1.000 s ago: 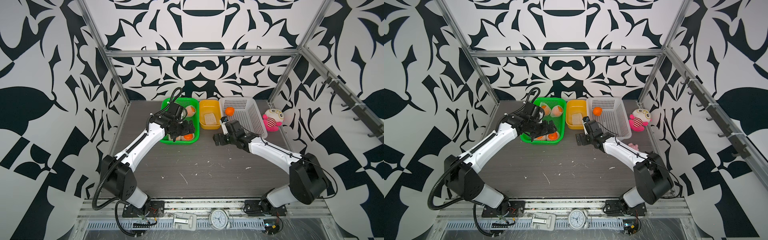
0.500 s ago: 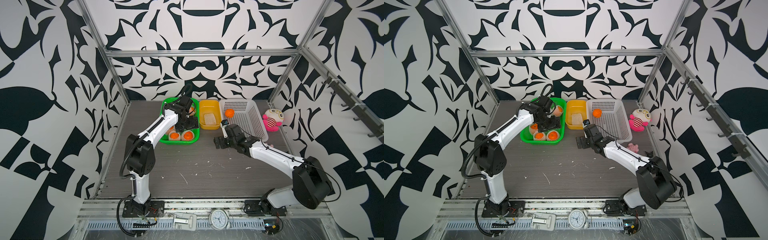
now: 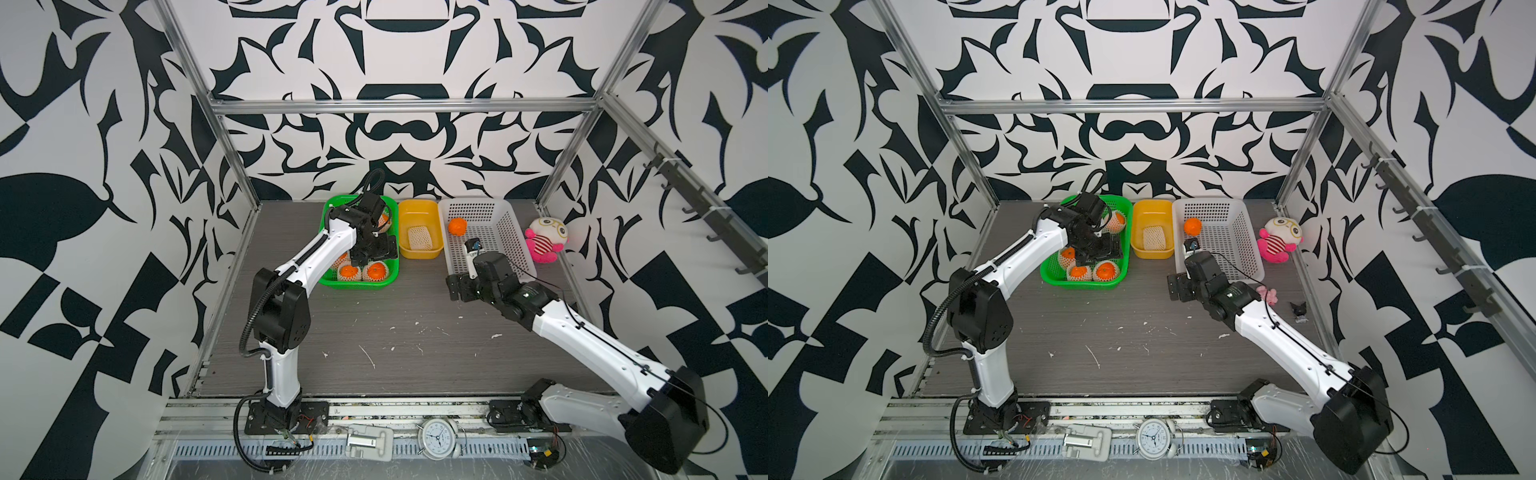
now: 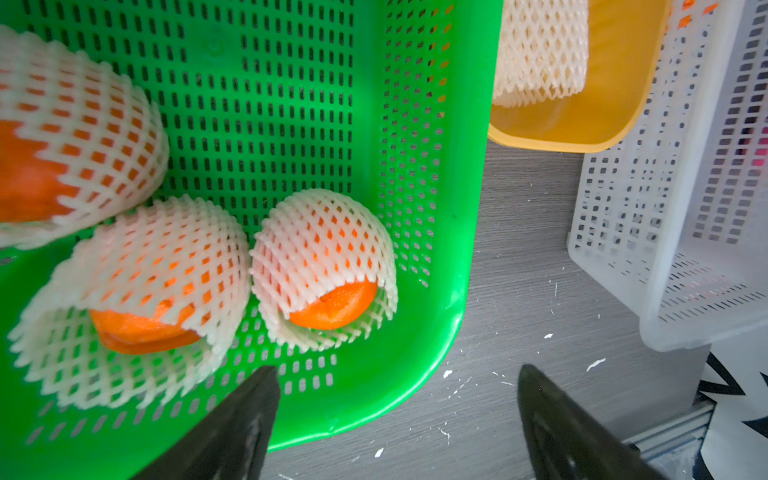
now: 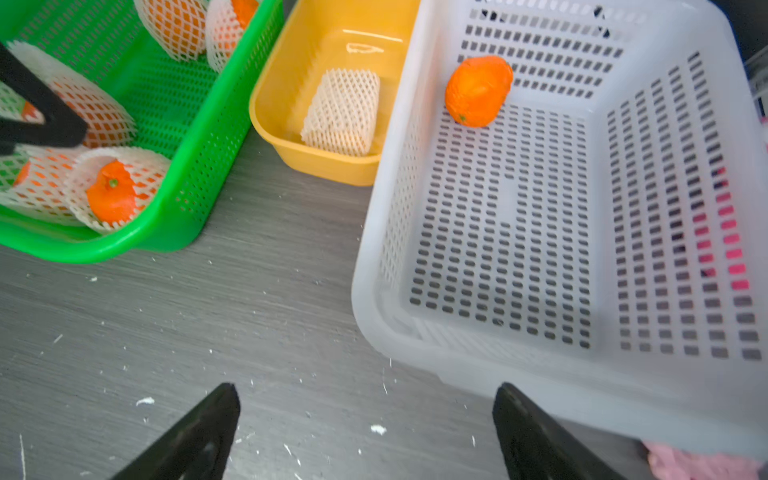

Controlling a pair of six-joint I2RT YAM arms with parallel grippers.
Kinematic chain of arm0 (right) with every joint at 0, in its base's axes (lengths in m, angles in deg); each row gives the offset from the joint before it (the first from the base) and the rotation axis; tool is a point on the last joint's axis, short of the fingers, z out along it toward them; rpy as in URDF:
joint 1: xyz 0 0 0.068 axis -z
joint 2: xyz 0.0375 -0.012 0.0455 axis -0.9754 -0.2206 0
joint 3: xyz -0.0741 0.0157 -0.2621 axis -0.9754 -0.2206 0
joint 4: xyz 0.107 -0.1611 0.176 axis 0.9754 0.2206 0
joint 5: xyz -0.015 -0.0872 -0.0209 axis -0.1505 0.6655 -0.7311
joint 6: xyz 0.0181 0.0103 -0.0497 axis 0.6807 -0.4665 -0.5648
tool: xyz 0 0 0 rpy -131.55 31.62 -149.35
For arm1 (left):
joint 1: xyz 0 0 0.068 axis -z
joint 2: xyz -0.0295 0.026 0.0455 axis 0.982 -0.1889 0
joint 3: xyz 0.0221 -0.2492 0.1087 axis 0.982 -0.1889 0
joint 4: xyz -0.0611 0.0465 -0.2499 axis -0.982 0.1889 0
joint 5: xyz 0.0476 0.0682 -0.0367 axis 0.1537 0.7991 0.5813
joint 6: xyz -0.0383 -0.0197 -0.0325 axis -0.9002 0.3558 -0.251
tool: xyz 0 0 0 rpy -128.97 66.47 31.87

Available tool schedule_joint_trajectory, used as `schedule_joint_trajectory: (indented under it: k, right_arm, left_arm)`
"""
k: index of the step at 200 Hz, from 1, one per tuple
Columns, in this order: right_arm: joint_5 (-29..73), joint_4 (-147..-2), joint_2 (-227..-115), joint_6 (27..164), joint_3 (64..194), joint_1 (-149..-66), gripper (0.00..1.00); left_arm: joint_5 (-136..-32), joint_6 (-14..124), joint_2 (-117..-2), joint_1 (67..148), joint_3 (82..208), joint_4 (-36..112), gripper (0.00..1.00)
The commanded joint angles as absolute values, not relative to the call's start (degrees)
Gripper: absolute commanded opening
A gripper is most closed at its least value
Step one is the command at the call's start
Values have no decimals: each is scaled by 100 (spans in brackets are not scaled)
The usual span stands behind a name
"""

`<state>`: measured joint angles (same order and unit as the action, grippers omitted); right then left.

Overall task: Remove foam nets from oranges
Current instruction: Move the basket to the center of the board.

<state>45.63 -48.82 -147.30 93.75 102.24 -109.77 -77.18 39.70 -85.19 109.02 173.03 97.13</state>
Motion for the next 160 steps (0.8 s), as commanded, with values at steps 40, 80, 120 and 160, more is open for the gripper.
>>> schedule_joint_trajectory:
  k: [40,80,120,160]
  right_arm:
    - [4759,-4899,-14607,9653,9561,-10994,97]
    - [4827,-5398,-15335,9342,9700,-10833,97]
    - [4686,-5859,-15892,9124,9878,-10544,97]
    - [4576,-6070,-16318,8929,10090,-10265,97]
  left_arm:
    - [-7854,4050,-8056,10890,17056,9826,93]
    - [-7838,4050,-7915,10883,16858,9747,94]
    - [-7754,4131,-7911,10884,16897,9813,94]
    - [-7717,4162,-7969,10874,16991,9875,94]
